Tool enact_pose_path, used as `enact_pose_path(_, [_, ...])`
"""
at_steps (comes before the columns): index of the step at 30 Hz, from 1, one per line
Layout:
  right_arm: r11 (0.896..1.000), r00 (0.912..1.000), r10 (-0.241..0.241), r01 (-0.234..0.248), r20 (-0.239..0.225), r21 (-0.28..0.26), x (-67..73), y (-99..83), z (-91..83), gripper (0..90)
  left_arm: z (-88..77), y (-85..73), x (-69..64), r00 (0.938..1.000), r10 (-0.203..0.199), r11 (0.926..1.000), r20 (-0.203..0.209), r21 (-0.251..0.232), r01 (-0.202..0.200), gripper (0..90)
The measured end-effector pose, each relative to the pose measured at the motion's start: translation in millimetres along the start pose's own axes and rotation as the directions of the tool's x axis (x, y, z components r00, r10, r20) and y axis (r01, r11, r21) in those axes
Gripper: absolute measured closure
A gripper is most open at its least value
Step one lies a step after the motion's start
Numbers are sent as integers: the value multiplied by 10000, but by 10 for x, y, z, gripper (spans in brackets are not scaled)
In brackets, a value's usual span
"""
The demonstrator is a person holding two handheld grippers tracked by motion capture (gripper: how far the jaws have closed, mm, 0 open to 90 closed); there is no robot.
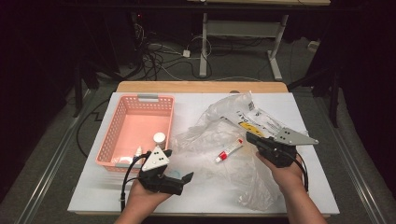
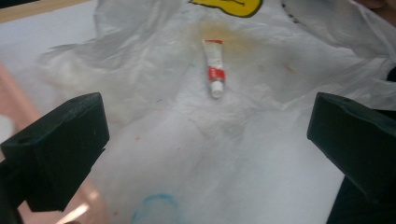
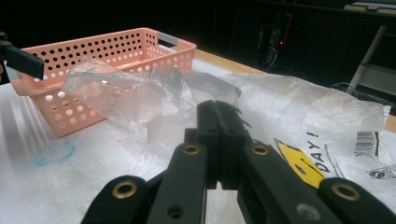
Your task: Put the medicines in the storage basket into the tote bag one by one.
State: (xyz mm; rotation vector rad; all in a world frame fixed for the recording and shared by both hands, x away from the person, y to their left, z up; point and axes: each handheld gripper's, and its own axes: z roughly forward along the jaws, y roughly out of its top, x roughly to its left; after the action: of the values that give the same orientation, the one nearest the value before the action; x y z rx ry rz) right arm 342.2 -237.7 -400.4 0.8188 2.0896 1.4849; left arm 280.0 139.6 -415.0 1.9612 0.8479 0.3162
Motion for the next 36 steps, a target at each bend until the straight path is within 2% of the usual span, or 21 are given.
enact_pose_path(4, [10000, 10000, 13, -13, -3, -9, -2, -2, -2, 900, -115, -44, 145, 9985, -197, 9998, -510, -60, 194, 0])
enact_pose_path(8, [10000, 10000, 59, -59, 3, -2, -6, -7, 0, 900, -219, -84, 311, 9941, -483, 9988, -968, -69, 478, 0])
enact_pose_path(13, [10000, 10000, 53, -53, 6, -3, -8, -9, -1, 900, -320, -136, 490, 9845, -695, 9976, -1608, -56, 695, 0])
enact_pose_path(21, [10000, 10000, 38, -37, 67, -22, -16, -8, -14, 900, -443, -223, 726, 9683, -1097, 9936, -2243, 16, 1130, 0])
enact_pose_path(31, [10000, 9999, 95, -96, 98, 12, -35, -26, -22, 900, -457, -278, 866, 9595, -1476, 9880, -2400, 92, 1542, 0])
enact_pose_path(36, [10000, 9999, 68, -68, 77, 44, -30, -30, -5, 900, -436, -259, 861, 9608, -1550, 9872, -2300, 22, 1598, 0])
